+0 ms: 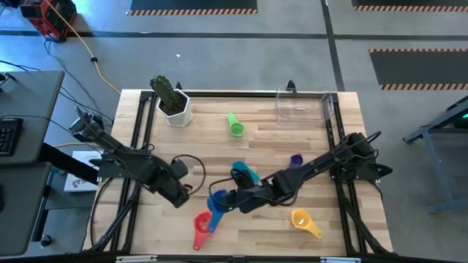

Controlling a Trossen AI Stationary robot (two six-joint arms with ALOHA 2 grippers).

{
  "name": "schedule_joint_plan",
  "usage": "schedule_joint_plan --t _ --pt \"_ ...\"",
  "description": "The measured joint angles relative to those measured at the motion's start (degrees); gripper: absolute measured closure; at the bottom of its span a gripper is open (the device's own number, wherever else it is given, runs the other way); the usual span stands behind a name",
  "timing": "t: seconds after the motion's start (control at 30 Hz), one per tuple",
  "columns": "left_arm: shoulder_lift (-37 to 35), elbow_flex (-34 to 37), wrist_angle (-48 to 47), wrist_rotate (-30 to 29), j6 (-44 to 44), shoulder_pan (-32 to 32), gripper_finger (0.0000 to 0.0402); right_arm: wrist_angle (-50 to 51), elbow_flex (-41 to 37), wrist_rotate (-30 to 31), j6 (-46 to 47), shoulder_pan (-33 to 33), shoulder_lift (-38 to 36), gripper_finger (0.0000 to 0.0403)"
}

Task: Nest measuring cups in basket
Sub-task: Stack the blue measuring cup on the pink measuring cup

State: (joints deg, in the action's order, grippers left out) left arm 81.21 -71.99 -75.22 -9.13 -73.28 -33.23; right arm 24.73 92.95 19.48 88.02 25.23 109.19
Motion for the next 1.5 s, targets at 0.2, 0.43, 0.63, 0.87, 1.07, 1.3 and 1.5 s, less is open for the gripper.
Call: schedule_joint_plan --t 0.2,0.43,0.63,0.87,1.07,1.3,1.5 --pt "-5.5 0.0 -4.9 -0.9 -0.2 0.0 0.0328 -8.6 0.0 5.0 -4.1 -0.1 0.0 0.0399" --pt "-10.5 0.0 -9.5 -3.5 -3.6 0.0 0.0328 -9.6 0.0 7.1 -3.1 -0.2 0.5 0.0399" --pt "-12.1 0.0 -10.5 -4.1 -9.4 0.0 0.0328 -12.5 0.0 5.5 -2.1 -0.1 3.0 0.0399" --pt "-8.8 0.0 -1.2 -3.0 -8.7 -3.9 0.0328 -7.6 0.0 2.9 -3.0 -0.6 3.0 0.0399" --pt "-4.3 0.0 -1.6 -3.2 -8.1 -6.0 0.0328 -7.7 0.0 1.4 -1.4 -0.9 2.4 0.0399" --pt "-2.9 0.0 -1.7 -2.9 -5.6 -6.0 0.0328 -9.6 3.3 3.1 -3.0 0.1 2.8 0.0401" --pt "-3.6 0.0 -3.2 -2.8 -5.5 -5.7 0.0328 0.8 17.4 4.0 -7.1 0.7 8.8 0.0402"
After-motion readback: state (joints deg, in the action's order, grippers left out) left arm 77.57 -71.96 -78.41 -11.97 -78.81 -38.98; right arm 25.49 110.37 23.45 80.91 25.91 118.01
